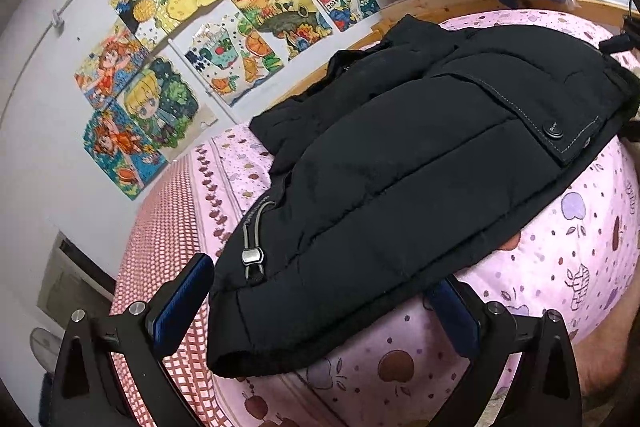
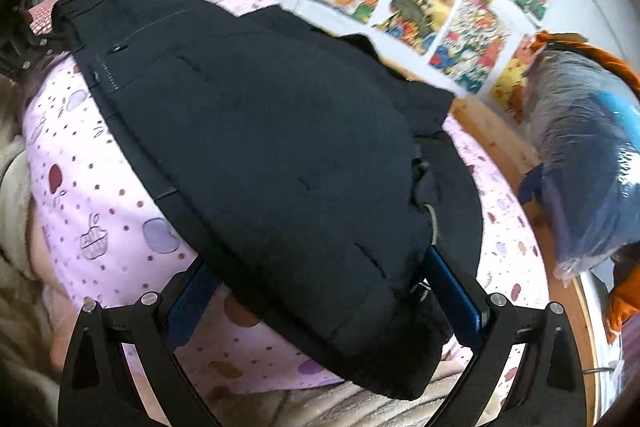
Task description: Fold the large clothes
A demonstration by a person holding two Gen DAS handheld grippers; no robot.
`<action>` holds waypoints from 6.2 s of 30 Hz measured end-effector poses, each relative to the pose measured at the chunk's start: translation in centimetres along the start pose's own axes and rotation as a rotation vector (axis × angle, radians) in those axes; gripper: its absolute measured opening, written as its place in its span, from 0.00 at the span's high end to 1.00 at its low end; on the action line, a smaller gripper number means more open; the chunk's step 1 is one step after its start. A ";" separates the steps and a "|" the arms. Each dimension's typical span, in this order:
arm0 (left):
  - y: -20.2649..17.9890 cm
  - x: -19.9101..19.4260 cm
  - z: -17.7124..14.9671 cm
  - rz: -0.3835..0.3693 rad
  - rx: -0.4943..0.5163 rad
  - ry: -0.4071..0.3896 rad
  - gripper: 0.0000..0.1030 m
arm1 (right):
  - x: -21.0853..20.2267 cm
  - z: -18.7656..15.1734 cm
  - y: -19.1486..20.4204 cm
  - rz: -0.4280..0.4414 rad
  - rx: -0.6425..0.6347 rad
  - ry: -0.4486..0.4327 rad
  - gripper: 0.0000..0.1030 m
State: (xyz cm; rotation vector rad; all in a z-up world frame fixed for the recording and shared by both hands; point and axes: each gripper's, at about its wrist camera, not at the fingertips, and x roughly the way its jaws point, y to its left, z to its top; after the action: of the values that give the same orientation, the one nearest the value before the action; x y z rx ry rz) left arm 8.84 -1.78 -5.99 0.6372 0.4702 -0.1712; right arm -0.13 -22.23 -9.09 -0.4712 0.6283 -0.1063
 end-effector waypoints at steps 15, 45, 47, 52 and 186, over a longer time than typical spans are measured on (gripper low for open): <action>-0.1 -0.2 0.9 0.093 -0.069 -0.027 0.26 | 0.4 -1.2 -2.5 -0.006 0.157 -0.197 0.37; 1.5 -2.1 2.6 0.026 -0.387 -0.172 0.90 | -2.1 1.9 -4.7 0.049 0.311 -0.392 0.90; 1.6 -2.8 2.6 0.031 -0.384 -0.188 0.91 | -2.6 1.9 -5.0 0.055 0.315 -0.402 0.91; 1.5 -5.4 2.7 0.035 -0.366 -0.212 0.91 | -4.6 1.6 -4.9 0.030 0.269 -0.431 0.92; 8.4 29.1 16.9 -0.161 -0.504 0.053 0.07 | 29.4 22.5 -15.6 0.298 0.324 -0.156 0.18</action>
State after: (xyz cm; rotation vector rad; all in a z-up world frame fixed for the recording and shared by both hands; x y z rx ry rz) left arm 43.17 -5.68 -3.35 0.1102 0.5899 -0.1801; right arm 37.55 -34.21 -1.99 -0.0685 0.5102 0.1105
